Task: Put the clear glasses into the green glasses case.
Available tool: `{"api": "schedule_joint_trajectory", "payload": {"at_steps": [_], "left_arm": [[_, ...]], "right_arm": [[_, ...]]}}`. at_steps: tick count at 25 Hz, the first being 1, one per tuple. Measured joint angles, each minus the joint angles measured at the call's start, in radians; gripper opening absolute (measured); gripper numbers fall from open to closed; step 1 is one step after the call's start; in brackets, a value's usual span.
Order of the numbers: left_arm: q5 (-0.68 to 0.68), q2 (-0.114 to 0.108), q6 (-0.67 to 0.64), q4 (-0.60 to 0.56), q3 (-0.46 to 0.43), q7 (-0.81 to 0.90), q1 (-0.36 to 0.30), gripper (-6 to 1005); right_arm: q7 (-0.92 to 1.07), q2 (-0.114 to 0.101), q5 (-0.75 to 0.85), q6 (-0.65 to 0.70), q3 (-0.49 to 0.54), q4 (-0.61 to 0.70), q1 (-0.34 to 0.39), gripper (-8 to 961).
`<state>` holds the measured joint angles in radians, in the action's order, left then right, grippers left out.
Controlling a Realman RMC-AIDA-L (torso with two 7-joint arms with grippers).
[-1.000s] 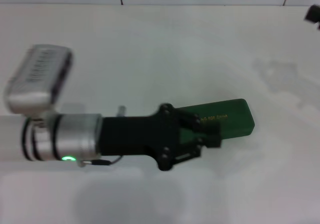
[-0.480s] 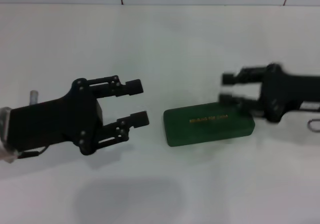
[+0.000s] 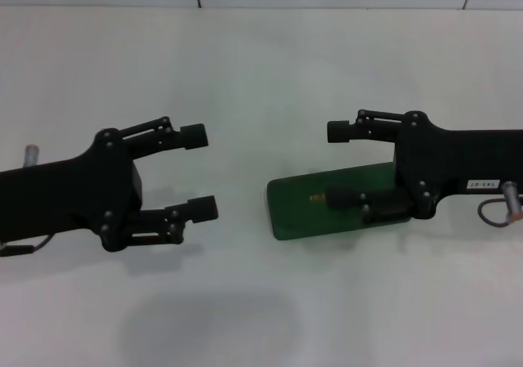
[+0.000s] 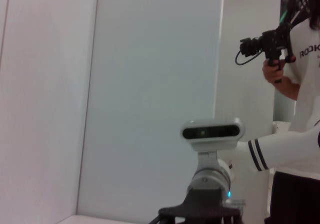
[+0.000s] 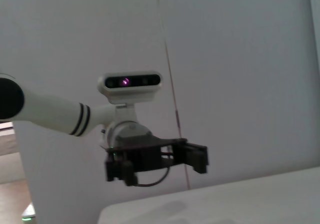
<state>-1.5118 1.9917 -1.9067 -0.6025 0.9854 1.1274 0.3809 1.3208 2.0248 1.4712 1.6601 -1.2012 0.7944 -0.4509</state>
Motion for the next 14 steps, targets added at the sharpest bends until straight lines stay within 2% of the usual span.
{"api": "schedule_joint_trajectory", "payload": {"at_steps": [4,10,14], "left_arm": [[0.0,-0.016,0.0,0.001,-0.001,0.004,0.001,800],[0.0,-0.017,0.0,0.001,0.002,0.03,0.003,829],[0.0,-0.014,-0.001,0.0,0.004,0.031,-0.001,829]], "right_arm": [[0.03,-0.002,-0.008,0.051,0.002,0.042,0.016,877],[0.056,-0.002,-0.038,0.101,0.0,0.139,0.082,877],[0.052,-0.003,-0.057,0.11,-0.001,0.148,0.099,877]]}}
